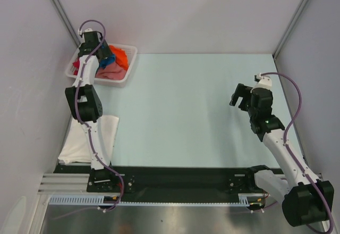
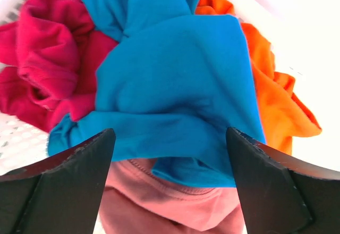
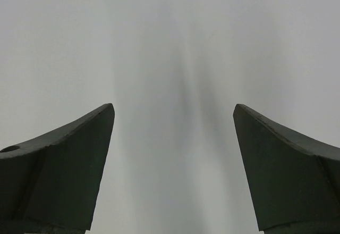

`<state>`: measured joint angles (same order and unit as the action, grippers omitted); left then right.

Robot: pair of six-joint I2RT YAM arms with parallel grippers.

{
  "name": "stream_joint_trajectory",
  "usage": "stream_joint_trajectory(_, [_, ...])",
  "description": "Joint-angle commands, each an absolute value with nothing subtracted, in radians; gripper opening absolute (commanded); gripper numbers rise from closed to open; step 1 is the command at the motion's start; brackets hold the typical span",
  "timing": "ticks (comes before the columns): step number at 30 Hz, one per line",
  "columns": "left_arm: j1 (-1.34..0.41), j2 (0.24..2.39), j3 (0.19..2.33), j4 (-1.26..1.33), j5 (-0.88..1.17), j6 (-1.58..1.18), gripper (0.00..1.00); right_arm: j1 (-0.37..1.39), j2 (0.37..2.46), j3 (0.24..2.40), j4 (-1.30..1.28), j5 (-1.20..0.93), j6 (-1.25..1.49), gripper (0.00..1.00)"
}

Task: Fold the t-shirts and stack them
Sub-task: Grab the tshirt from the pile

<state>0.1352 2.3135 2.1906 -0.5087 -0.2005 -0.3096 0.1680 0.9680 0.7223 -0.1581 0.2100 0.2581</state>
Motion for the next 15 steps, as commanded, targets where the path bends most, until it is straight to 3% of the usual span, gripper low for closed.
stream_joint_trajectory(1, [0.146, 2.325, 2.260, -0.502, -0.144, -0.348, 0.89, 0.166, 0.956, 0.741, -0.196, 0.227, 0.275, 0.99])
stream_joint_trajectory(9, [0.152, 2.339, 2.276, -0.482, -0.031, -0.396, 0.48, 0.167, 0.972, 0.772, -0.235, 0.216, 0.278, 1.00])
stream_joint_trajectory(11, [0.152, 2.318, 2.283, -0.459, -0.012, -0.406, 0.42, 0.167, 0.994, 0.785, -0.253, 0.206, 0.275, 1.00])
stream_joint_trajectory(14, [0.155, 2.284, 2.315, -0.449, -0.012, -0.436, 0.18, 0.167, 1.020, 0.819, -0.293, 0.177, 0.287, 1.00])
stream_joint_trajectory(15, [0.155, 2.269, 2.321, -0.449, -0.015, -0.458, 0.00, 0.170, 1.037, 0.827, -0.299, 0.140, 0.293, 0.99])
